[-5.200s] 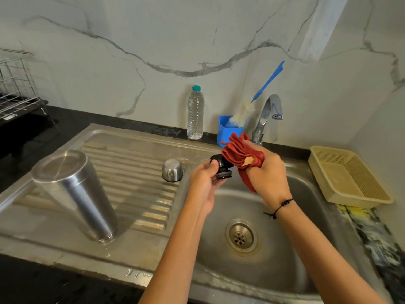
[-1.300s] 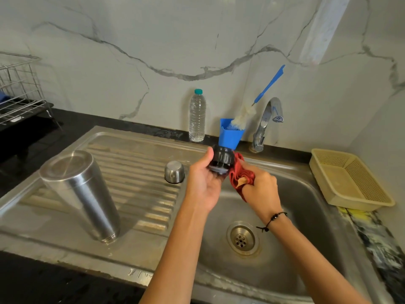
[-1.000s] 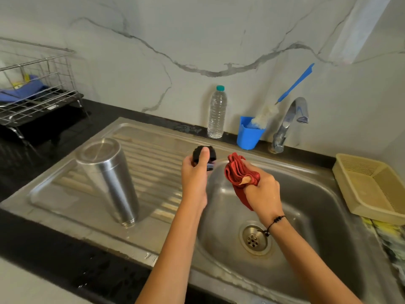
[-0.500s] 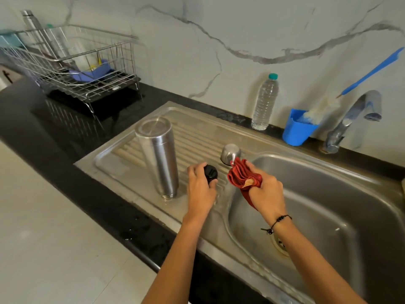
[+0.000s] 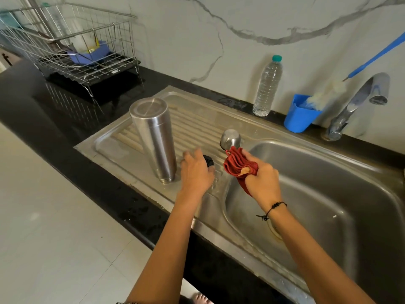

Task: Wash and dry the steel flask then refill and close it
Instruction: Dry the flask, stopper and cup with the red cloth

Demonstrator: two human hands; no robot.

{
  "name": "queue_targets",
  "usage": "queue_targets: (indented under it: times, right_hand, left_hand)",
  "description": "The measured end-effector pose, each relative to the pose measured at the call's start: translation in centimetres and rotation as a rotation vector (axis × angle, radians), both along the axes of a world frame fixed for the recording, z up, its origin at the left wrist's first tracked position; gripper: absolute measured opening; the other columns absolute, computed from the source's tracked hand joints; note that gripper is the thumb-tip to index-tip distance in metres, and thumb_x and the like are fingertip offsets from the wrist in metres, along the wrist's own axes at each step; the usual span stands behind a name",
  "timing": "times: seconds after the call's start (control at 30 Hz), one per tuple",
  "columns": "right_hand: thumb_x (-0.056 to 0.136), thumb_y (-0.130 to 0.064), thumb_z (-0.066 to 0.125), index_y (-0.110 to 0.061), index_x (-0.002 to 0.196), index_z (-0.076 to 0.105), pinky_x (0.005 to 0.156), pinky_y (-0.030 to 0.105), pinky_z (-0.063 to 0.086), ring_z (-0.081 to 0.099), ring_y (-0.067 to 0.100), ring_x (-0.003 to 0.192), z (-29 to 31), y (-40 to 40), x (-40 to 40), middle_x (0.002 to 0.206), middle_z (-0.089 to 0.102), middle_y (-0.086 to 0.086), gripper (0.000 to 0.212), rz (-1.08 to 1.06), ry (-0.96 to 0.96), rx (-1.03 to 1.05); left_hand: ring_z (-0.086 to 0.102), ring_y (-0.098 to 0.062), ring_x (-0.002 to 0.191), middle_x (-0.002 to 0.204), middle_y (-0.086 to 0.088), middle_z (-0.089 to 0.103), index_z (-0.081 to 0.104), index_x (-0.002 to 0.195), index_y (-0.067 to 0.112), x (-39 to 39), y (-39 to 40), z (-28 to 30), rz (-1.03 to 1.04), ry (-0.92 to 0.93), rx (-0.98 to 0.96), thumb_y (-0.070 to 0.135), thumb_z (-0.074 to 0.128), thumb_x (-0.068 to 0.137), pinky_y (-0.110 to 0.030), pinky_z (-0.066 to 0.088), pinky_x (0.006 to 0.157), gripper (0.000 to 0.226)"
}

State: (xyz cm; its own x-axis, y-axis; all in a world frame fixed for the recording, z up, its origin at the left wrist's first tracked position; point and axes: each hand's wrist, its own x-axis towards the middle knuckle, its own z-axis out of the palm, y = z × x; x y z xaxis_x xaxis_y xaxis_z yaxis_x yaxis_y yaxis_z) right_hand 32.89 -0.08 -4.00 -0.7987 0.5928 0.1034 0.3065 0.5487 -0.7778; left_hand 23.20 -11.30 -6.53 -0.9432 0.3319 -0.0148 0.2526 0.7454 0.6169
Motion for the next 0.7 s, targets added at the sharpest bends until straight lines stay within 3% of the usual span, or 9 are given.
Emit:
queue_targets:
  times: [0.17, 0.37, 0.53, 0.7]
  right_hand:
    - [0.087, -0.006, 0.057, -0.022, 0.133, 0.050, 0.071, -0.007, 0.028, 0.059, 0.009, 0.094, 0.5, 1.0, 0.7, 0.113, 0.068, 0.003, 0.048, -0.061, 0.018, -0.009]
    - [0.083, -0.002, 0.057, -0.025, 0.130, 0.054, 0.081, -0.003, 0.031, 0.056, 0.001, 0.105, 0.8, 2.8, 3.1, 0.119, 0.064, -0.003, 0.052, -0.164, 0.054, -0.038]
    - [0.080, 0.002, 0.052, -0.023, 0.129, 0.055, 0.093, 0.008, 0.034, 0.057, 0.011, 0.114, 0.1, 3.8, 4.8, 0.120, 0.064, -0.002, 0.056, -0.227, 0.044, -0.052]
    - [0.082, 0.000, 0.053, -0.022, 0.130, 0.054, 0.090, 0.010, 0.037, 0.060, 0.014, 0.110, -0.2, 4.3, 5.0, 0.117, 0.066, -0.003, 0.053, -0.265, 0.021, -0.050]
  left_hand:
    - [0.032, -0.031, 0.133, 0.146, -0.015, 0.027, 0.031, 0.144, 0.014, -0.9, 3.0, 3.7, -0.044, 0.174, 0.101, 0.023, 0.059, 0.092, -0.038, 0.033, 0.107, 0.060]
    - [0.036, -0.040, 0.127, 0.139, -0.021, 0.034, 0.036, 0.139, 0.012, -4.2, 9.5, 2.4, -0.235, 0.051, -0.080, 0.021, 0.062, 0.088, -0.042, 0.034, 0.104, 0.057]
    - [0.039, -0.039, 0.124, 0.135, -0.022, 0.041, 0.039, 0.134, 0.014, -6.3, 13.0, -1.0, -0.224, 0.034, -0.281, 0.027, 0.063, 0.086, -0.041, 0.039, 0.099, 0.055]
    - [0.042, -0.038, 0.120, 0.130, -0.022, 0.048, 0.046, 0.128, 0.010, -7.4, 13.9, -2.5, -0.178, 0.075, -0.253, 0.027, 0.057, 0.090, -0.039, 0.038, 0.097, 0.043]
